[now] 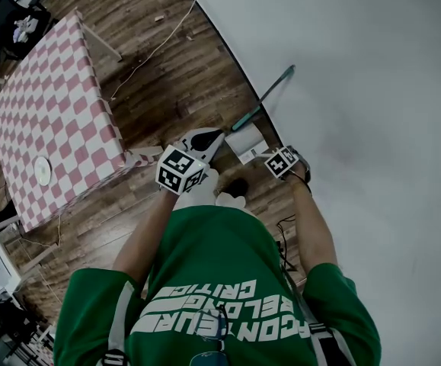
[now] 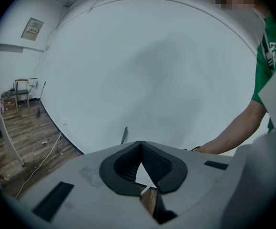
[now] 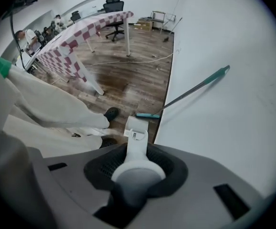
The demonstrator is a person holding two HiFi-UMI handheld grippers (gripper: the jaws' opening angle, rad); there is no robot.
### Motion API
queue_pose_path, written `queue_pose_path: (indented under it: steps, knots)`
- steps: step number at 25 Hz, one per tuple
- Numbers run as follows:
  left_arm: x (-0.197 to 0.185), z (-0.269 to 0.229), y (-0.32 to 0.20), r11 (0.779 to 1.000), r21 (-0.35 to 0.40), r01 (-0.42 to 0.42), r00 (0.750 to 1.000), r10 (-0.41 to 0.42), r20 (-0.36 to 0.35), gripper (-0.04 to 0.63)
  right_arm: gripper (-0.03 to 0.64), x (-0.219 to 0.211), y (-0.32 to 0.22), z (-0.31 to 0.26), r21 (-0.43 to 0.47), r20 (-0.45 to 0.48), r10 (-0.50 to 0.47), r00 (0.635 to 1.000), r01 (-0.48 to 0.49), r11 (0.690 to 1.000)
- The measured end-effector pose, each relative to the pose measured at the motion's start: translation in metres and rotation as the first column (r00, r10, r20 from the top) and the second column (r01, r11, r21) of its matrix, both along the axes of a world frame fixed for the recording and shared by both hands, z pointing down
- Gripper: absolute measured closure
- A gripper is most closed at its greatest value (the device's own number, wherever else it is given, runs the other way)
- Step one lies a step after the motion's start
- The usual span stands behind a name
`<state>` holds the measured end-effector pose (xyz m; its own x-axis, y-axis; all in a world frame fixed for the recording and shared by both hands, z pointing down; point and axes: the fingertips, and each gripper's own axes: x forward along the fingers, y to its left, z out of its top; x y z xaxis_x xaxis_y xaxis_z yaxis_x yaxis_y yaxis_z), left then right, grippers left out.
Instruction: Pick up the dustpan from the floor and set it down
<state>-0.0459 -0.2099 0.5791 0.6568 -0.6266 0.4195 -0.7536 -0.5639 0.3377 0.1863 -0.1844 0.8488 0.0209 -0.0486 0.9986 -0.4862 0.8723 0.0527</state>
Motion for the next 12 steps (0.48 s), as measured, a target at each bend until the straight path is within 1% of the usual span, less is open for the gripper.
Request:
queue_pose_path:
  steps: [4, 8, 12]
  knots:
    - [-0.008, 0.002, -0.004, 1.000, -0.002, -0.007, 1.000, 0.007, 0.000, 0.592, 0.500, 0.002, -0.001, -0.001, 0.001, 0.004, 0.008, 1.000, -0.008, 1.000]
    - [-0.016, 0.006, -0.008, 1.000, -0.005, -0.024, 1.000, 0.024, -0.001, 0.592, 0.500, 0.001, 0.000, -0.005, 0.000, 0.012, 0.041, 0.999, -0.041, 0.999]
    - [-0.021, 0.010, -0.015, 0.998, -0.009, -0.057, 0.998, 0.057, -0.007, 0.592, 0.500, 0.004, 0.006, -0.011, -0.009, -0.001, 0.070, 0.998, -0.070, 0.997]
